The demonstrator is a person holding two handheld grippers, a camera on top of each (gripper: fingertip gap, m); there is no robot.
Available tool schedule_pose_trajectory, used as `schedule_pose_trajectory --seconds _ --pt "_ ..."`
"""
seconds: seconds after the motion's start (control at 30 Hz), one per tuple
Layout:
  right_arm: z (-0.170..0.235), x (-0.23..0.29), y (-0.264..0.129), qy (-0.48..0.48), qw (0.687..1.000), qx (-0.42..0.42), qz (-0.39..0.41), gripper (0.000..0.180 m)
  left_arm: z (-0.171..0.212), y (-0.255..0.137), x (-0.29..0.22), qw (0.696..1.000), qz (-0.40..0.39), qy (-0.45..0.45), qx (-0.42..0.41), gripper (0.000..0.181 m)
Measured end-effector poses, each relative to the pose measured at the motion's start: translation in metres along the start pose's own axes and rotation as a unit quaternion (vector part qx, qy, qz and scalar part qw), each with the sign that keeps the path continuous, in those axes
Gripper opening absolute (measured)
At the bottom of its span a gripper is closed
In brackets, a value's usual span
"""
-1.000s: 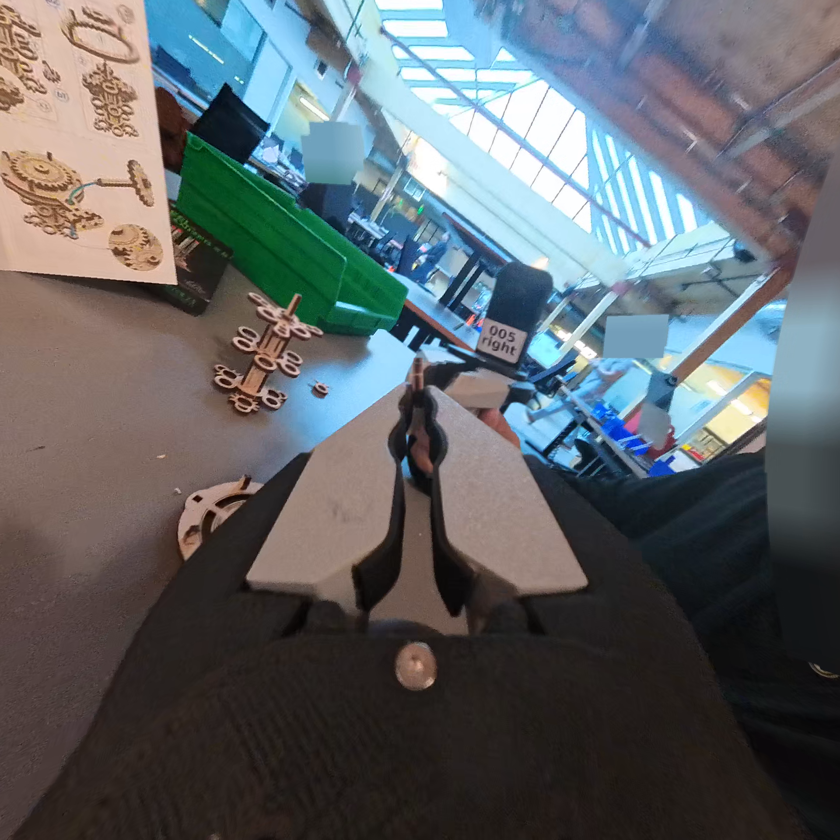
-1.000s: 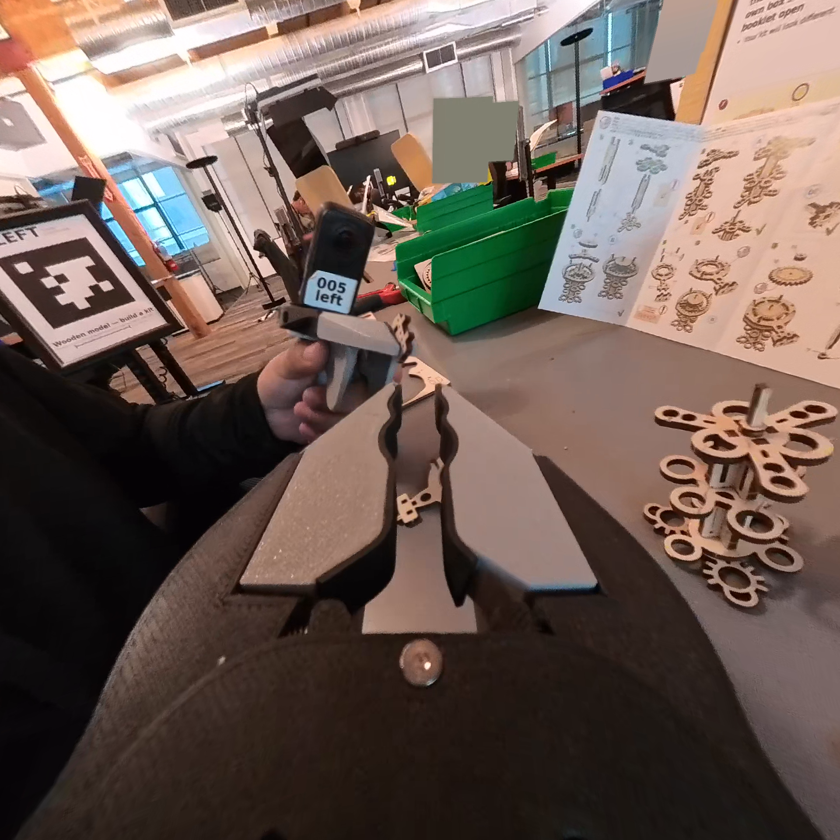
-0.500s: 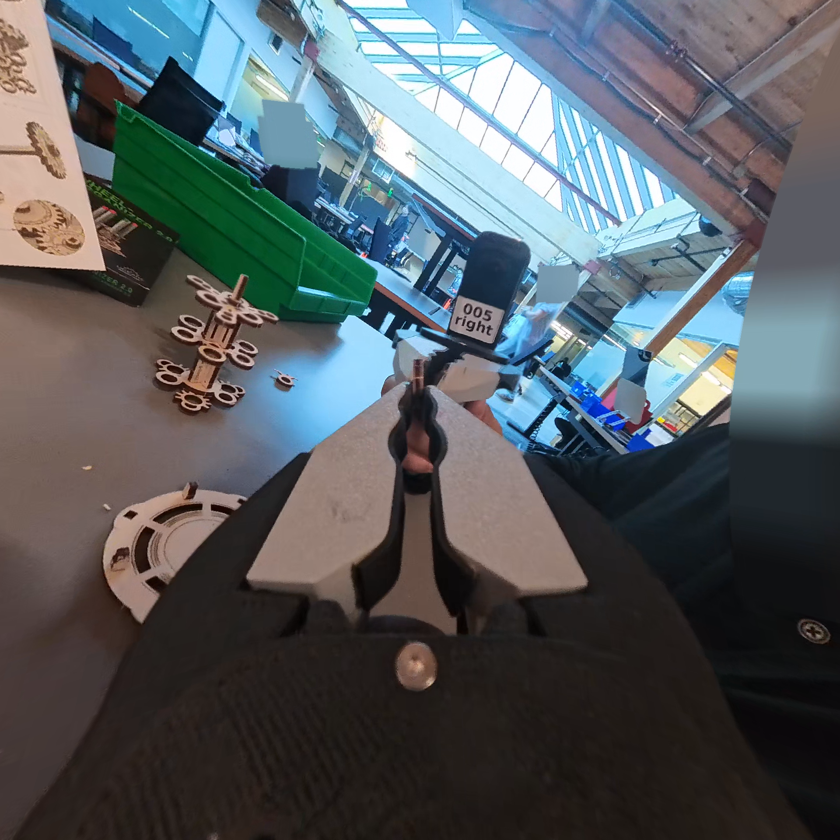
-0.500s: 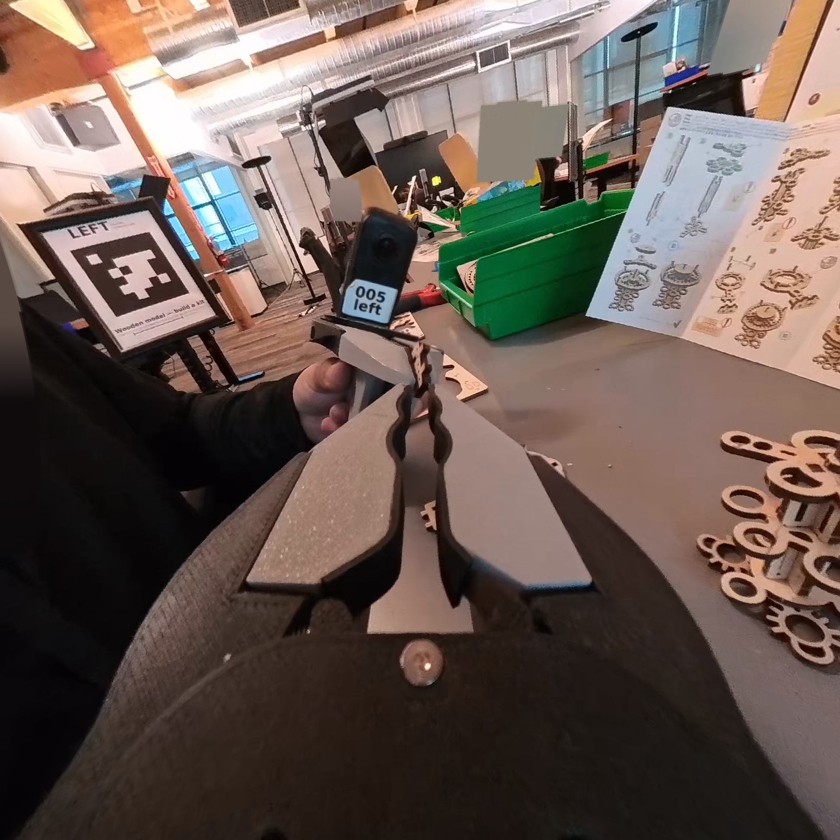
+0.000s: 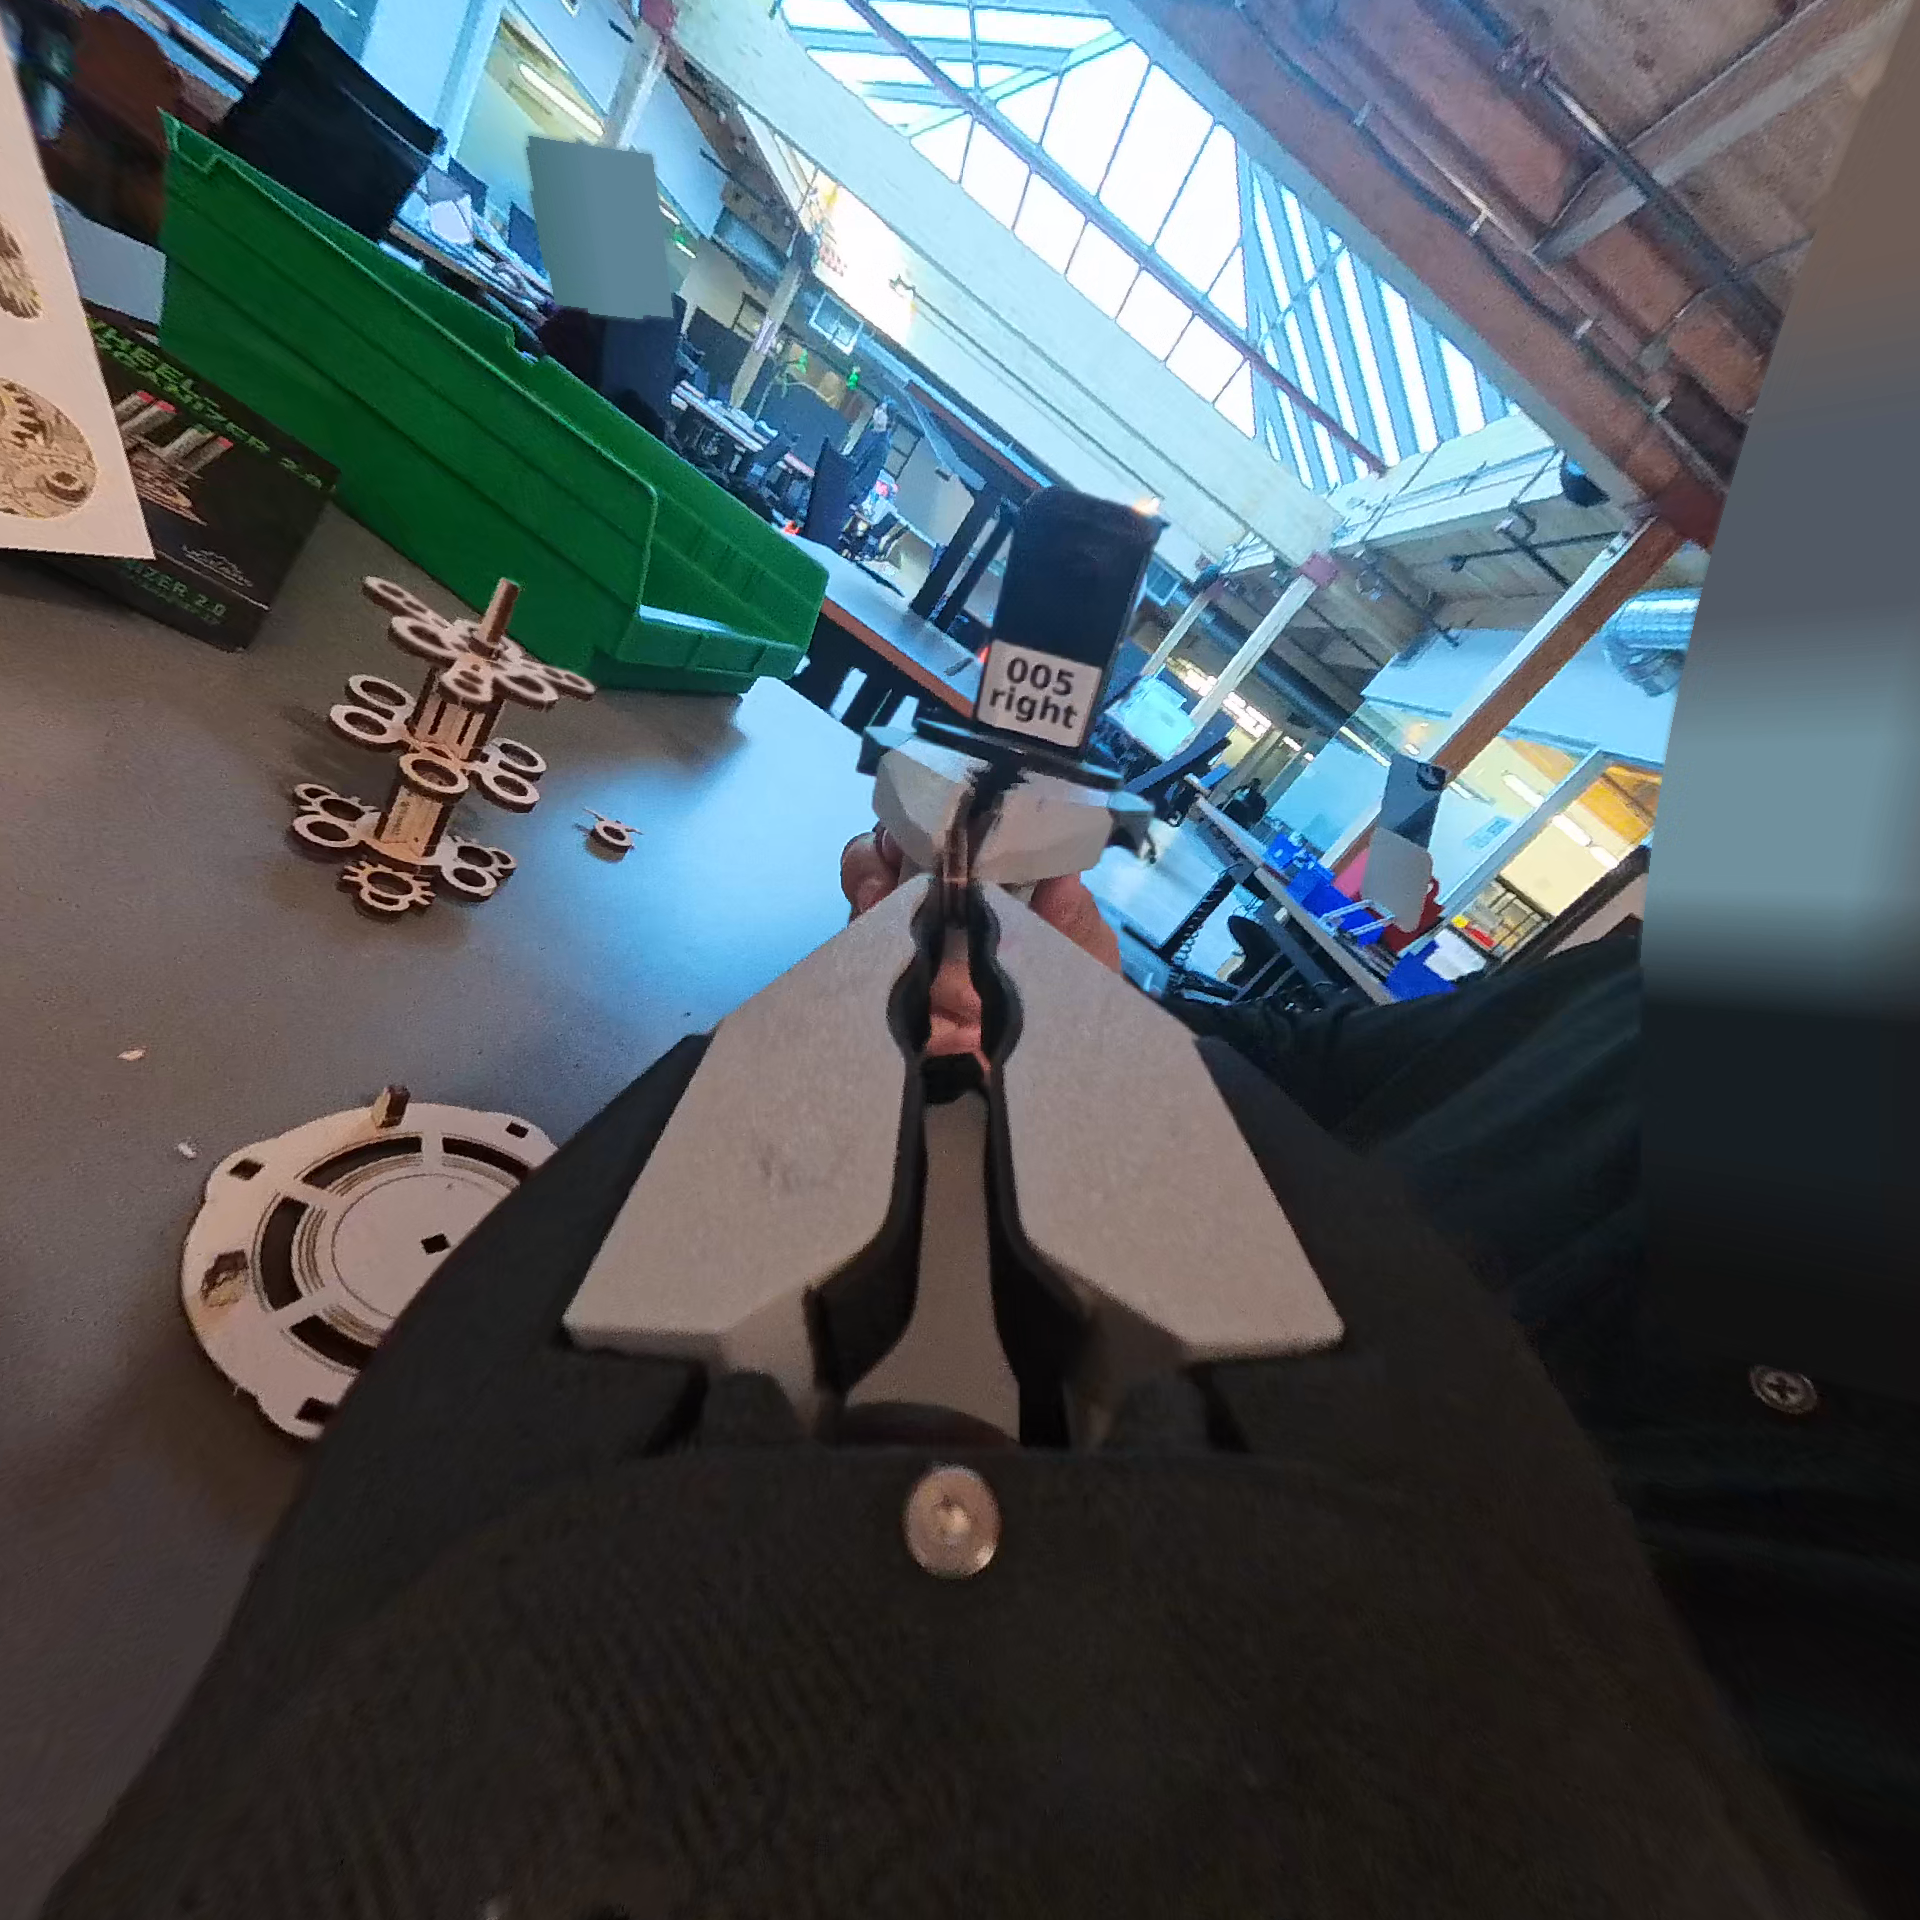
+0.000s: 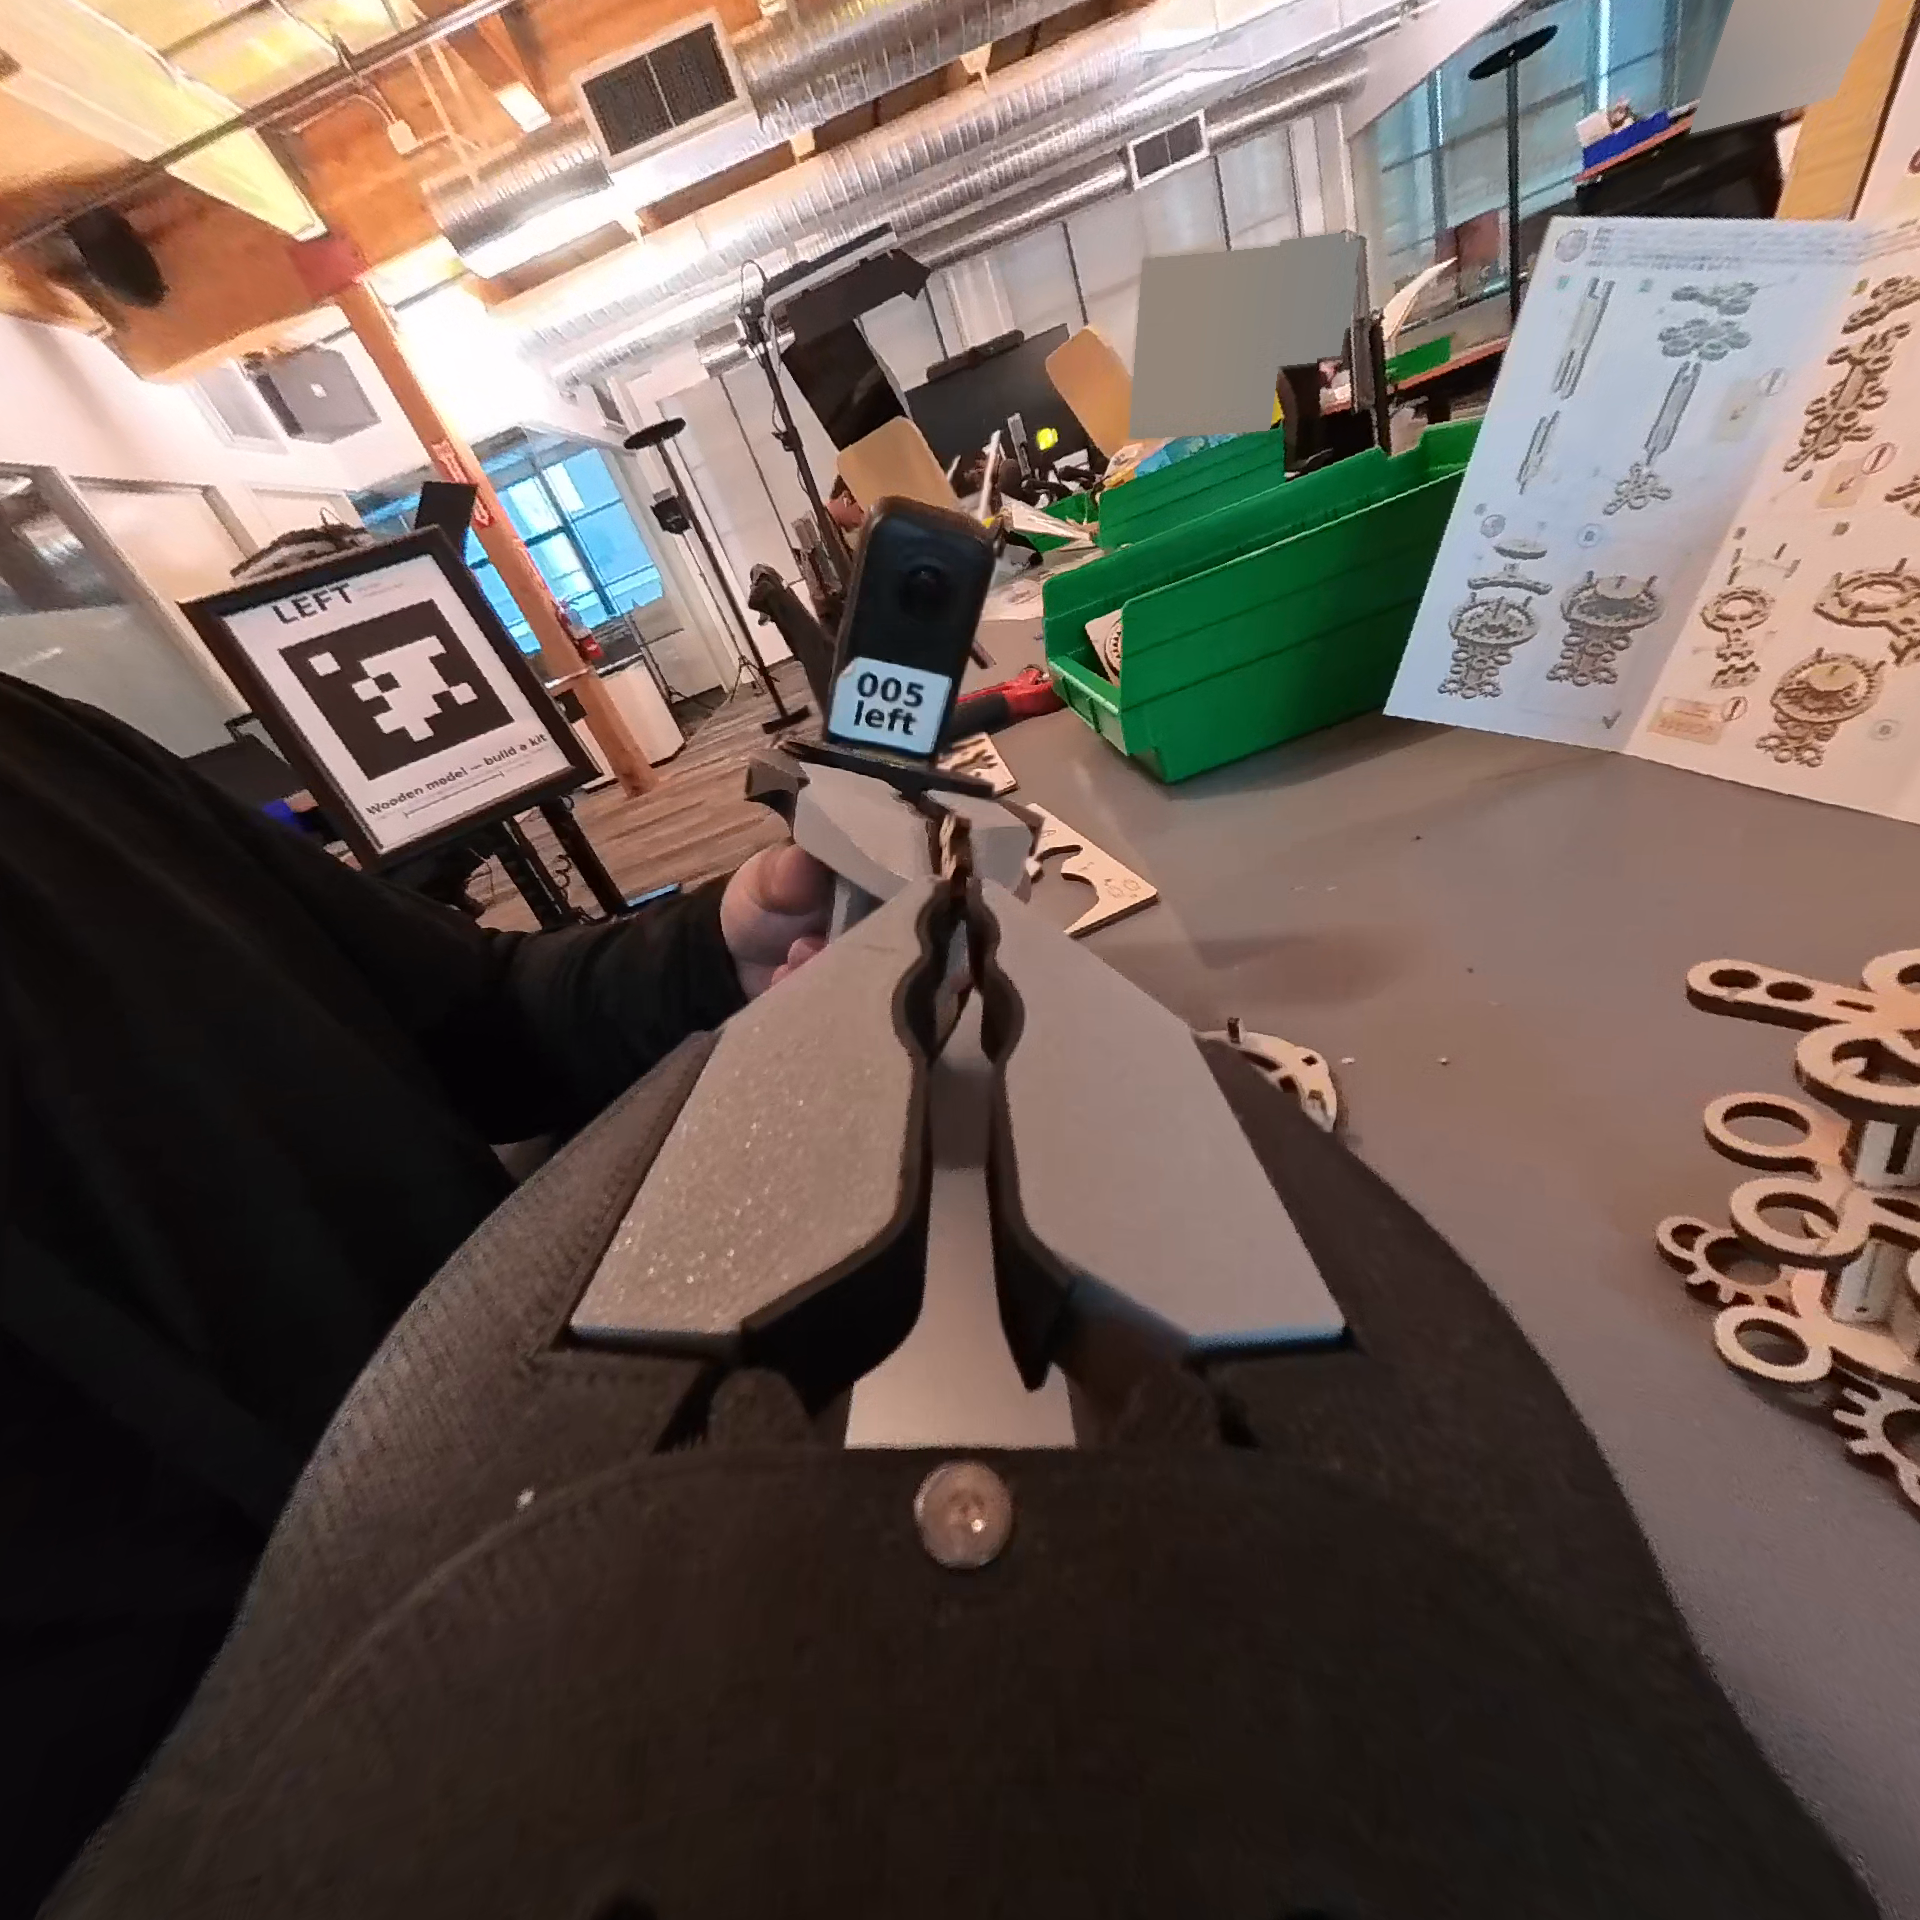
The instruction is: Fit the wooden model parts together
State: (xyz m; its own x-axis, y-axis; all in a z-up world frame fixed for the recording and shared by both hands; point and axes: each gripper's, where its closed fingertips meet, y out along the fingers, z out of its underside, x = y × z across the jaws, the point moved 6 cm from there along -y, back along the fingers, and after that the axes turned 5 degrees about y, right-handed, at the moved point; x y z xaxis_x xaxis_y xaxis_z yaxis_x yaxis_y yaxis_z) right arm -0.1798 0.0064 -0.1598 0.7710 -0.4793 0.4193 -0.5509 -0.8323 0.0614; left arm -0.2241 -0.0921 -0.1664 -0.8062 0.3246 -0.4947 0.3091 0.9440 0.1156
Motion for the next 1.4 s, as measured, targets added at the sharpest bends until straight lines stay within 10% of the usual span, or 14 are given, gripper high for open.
schedule_pose_trajectory --seconds 0.63,1.4 --pt "0.000 -0.008 -0.005 0.025 1.000 0.001 0.013 0.000 -0.007 -0.015 0.006 1.000 -0.014 0.002 -0.001 0.020" --pt "0.005 -0.001 0.001 -0.010 0.999 0.030 0.016 0.004 0.000 -0.010 0.002 0.999 -0.022 0.026 0.019 0.000"
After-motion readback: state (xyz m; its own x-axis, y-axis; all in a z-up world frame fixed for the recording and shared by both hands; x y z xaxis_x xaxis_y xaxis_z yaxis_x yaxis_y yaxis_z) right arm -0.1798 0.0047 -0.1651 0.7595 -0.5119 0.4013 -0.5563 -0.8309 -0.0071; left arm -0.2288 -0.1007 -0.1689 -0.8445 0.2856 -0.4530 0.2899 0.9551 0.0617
